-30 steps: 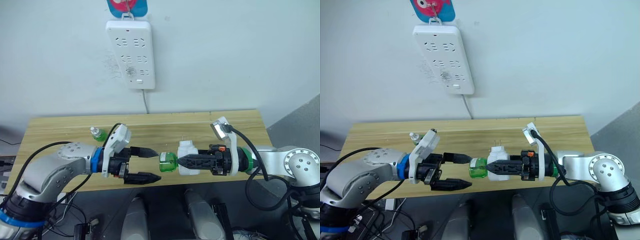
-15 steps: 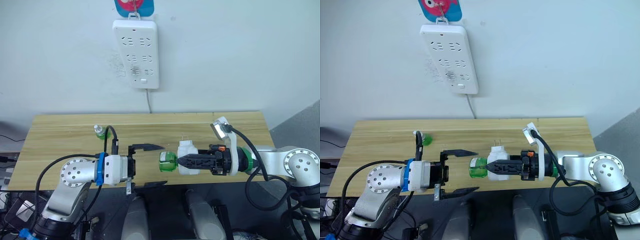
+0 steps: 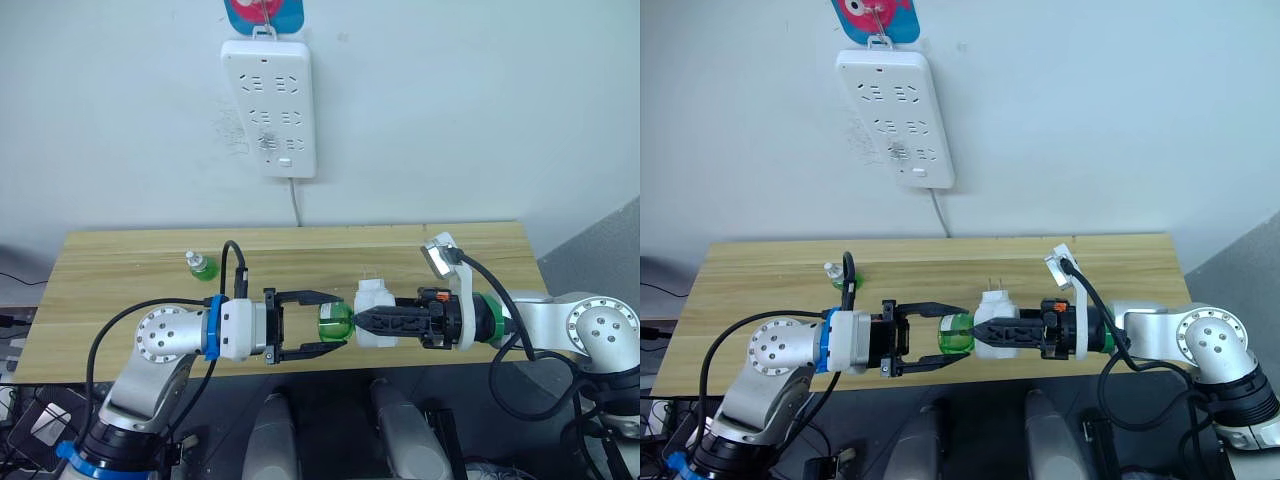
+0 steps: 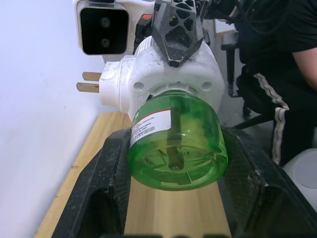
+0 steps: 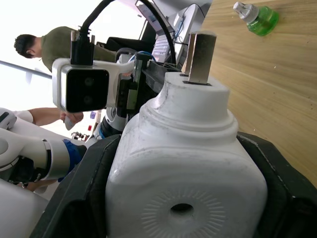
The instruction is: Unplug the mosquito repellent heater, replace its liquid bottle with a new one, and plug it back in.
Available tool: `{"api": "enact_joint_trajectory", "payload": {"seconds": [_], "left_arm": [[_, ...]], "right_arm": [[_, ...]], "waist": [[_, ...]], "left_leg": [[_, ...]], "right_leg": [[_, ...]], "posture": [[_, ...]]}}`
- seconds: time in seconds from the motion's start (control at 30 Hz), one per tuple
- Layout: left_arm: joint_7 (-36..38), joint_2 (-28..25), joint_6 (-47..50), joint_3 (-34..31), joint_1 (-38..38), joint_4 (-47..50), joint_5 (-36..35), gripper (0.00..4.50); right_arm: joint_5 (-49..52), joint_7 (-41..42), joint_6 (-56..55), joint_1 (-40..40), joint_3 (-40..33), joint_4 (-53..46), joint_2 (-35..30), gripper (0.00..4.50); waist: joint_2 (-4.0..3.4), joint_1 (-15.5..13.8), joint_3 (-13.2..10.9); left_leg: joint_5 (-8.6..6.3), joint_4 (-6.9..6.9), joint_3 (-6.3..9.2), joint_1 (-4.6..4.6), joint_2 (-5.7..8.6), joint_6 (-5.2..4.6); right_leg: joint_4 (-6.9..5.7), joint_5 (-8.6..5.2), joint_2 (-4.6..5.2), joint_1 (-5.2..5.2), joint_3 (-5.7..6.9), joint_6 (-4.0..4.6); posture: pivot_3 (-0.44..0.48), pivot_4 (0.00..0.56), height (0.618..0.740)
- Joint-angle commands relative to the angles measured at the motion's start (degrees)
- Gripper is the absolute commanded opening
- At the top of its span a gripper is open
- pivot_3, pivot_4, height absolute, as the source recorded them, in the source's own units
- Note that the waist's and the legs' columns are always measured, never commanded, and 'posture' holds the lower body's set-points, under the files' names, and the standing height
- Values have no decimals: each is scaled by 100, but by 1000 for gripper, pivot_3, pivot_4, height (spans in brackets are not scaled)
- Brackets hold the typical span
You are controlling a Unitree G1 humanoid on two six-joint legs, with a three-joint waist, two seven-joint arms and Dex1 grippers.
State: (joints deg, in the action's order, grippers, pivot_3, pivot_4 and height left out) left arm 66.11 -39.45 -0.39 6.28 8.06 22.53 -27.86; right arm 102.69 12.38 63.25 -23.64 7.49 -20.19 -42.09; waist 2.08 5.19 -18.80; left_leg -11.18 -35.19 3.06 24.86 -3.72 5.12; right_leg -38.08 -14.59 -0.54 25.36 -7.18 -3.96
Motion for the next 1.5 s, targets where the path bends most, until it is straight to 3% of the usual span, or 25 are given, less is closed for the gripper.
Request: {"api": "enact_joint_trajectory", "payload": {"seconds": [0.03,0.1,0.2,0.3,0.5,0.7,0.93,1.1,1.2,1.3,1.5], "left_arm": [[-456,-791,2770,-73,344,513,-1479,2239],[-871,-1051,4273,-232,860,326,-2743,2239],[-978,-1283,5438,-388,1418,-41,-3670,2239],[-1130,-1336,6071,-517,1704,-348,-4110,2239],[-1096,-1316,6133,-500,1566,-180,-3906,2239],[-941,-1182,5161,-151,1117,62,-2822,2239],[-263,-1188,3527,124,688,123,-1323,4432],[50,-893,1652,64,228,-178,-187,4496],[-116,-476,518,-76,2,-406,330,4496],[-75,150,-1404,-252,-273,-498,714,4496],[53,407,-2294,-178,-685,-500,703,4496]], "right_arm": [[122,111,34,-2,-87,-210,-20,3106],[91,137,45,-1,-74,-211,-26,3106],[22,195,68,-3,-59,-227,-41,3106],[-19,242,74,4,-56,-242,-64,3106],[-16,242,43,17,-43,-267,-70,3106],[-22,238,52,14,-52,-260,-56,3106],[16,200,47,34,-80,-237,-69,3106],[8,196,48,40,-87,-223,-62,3106],[-3,200,48,34,-86,-214,-47,3106],[-7,188,42,15,-72,-211,-13,3106],[4,168,48,4,-71,-215,1,3106]], "waist": [[0,16,0],[-1,23,-1],[3,40,-4],[3,53,-5],[2,68,-6],[3,42,-6],[2,30,-6],[2,15,-6],[2,-4,-5],[2,-17,-5],[2,-4,-5]], "left_leg": [[0,0,3,0,0,0],[0,0,6,0,0,0],[0,-1,6,1,1,0],[-1,1,7,0,1,-1],[-1,6,10,0,-1,-1],[0,5,8,0,0,1],[0,6,0,-2,0,1],[-1,9,-2,-1,0,0],[0,9,-3,0,1,0],[0,8,-4,1,1,0],[0,7,-6,0,1,0]], "right_leg": [[-1,0,0,0,1,0],[-4,-1,-1,0,3,-1],[2,-1,-1,-1,5,-1],[1,-1,-2,1,7,-1],[0,-2,-2,3,10,0],[2,-2,-1,3,7,0],[5,-1,-1,4,1,1],[8,-2,1,4,0,1],[10,-1,2,4,-2,1],[11,-1,3,3,-1,2],[7,-1,4,2,-3,1]], "posture": [[-161,350,740],[-161,350,740],[-161,351,740],[-163,351,740],[-166,352,740],[-168,352,740],[-166,353,740],[-165,354,740],[-164,354,740],[-166,352,740],[-171,350,740]]}}
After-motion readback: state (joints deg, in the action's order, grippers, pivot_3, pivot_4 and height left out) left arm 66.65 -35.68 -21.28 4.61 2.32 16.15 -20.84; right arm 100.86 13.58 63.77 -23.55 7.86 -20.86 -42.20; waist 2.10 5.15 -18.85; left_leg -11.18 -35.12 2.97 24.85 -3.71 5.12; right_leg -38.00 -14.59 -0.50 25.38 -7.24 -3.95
